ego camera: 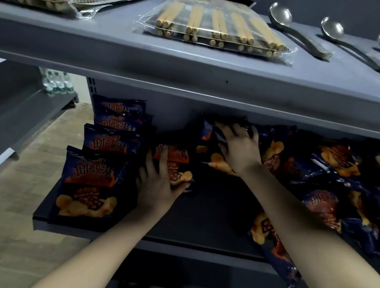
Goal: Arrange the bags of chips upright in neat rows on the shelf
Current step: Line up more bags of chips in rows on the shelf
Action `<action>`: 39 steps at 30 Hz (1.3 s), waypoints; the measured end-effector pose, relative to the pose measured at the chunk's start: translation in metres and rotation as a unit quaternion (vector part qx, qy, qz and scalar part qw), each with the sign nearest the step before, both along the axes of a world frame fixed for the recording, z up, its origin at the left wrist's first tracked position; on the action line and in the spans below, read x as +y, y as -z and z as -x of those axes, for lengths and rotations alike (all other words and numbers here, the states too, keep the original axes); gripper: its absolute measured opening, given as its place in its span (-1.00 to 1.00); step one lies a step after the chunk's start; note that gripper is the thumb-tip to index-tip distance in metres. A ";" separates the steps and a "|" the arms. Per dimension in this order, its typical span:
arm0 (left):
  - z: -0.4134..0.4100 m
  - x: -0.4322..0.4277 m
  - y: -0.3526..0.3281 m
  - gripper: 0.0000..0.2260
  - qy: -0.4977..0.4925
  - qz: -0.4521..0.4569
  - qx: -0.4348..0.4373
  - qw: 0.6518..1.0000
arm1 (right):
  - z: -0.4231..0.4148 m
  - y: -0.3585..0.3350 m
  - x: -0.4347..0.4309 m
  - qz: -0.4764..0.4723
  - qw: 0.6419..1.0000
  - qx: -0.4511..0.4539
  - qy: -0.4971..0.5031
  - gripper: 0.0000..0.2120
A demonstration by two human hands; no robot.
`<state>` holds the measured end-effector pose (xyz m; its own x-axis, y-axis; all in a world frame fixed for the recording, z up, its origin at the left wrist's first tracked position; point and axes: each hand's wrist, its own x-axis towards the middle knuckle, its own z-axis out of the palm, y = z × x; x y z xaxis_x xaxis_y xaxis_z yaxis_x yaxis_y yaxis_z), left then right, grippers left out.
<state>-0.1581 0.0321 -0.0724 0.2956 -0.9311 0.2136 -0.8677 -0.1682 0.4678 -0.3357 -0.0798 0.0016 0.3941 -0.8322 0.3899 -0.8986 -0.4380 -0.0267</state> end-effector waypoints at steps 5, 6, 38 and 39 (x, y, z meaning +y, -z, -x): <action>0.000 -0.018 -0.002 -0.05 -0.018 0.002 0.001 1.000 | 0.003 0.006 0.014 -0.014 1.000 0.020 0.004 -0.35; 0.000 -0.021 -0.002 -0.05 -0.016 0.002 0.003 1.000 | 0.004 0.008 0.016 -0.007 1.000 0.017 -0.001 -0.35; -0.004 -0.077 -0.011 -0.23 -0.054 0.022 0.123 0.991 | -0.077 0.037 0.026 -0.211 0.961 -0.149 -0.094 -0.25; -0.003 -0.074 -0.009 -0.22 -0.064 0.032 0.113 0.991 | -0.079 0.033 0.025 -0.219 0.957 -0.168 -0.089 -0.24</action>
